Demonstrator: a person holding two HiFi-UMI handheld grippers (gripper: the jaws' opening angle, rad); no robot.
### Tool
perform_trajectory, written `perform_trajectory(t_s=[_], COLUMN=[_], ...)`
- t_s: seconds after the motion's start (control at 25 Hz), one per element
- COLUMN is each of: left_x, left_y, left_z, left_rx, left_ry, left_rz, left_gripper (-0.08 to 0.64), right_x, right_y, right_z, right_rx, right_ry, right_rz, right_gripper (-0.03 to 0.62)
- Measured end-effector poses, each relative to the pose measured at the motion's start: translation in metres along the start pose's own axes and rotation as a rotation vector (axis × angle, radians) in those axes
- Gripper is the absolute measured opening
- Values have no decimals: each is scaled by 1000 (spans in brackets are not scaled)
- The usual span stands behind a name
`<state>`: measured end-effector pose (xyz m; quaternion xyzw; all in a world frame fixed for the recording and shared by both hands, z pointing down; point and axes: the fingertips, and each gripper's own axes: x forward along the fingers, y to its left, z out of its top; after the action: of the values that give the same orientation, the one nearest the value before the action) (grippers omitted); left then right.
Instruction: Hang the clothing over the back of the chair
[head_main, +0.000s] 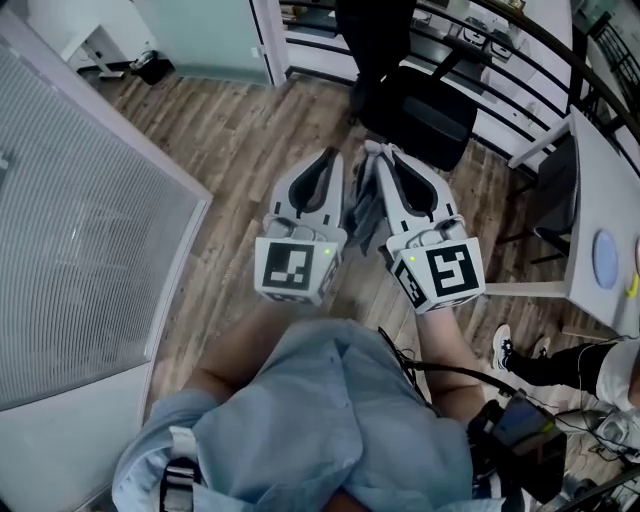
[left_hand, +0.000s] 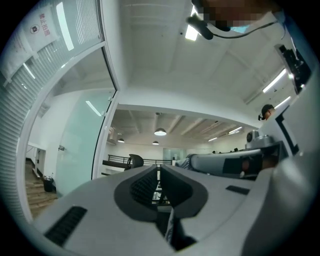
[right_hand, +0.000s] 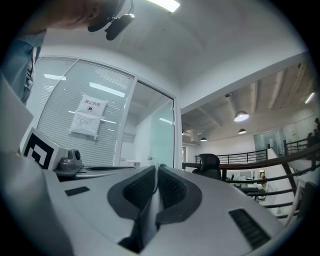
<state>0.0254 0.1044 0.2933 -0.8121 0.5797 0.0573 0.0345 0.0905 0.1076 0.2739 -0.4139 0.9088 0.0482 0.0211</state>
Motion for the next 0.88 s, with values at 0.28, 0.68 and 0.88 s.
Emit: perform_trajectory(t_s=[0.28, 0.68, 0.88], left_x=[75, 163, 195], left_y=[65, 141, 159], left_z=[-11, -10, -15], left_rx=[-11, -31, -13], left_ry=[-3, -47, -59], left_rz=[-25, -40, -51], left_gripper=[23, 23, 23], right_x=[92, 207, 240], right_y=[-23, -64, -82], right_z=[-16, -8, -7], right_rx=[-7, -74, -89], right_ry=[19, 5, 7], right_rz=[-4, -19, -18], right_gripper=[28, 28, 28])
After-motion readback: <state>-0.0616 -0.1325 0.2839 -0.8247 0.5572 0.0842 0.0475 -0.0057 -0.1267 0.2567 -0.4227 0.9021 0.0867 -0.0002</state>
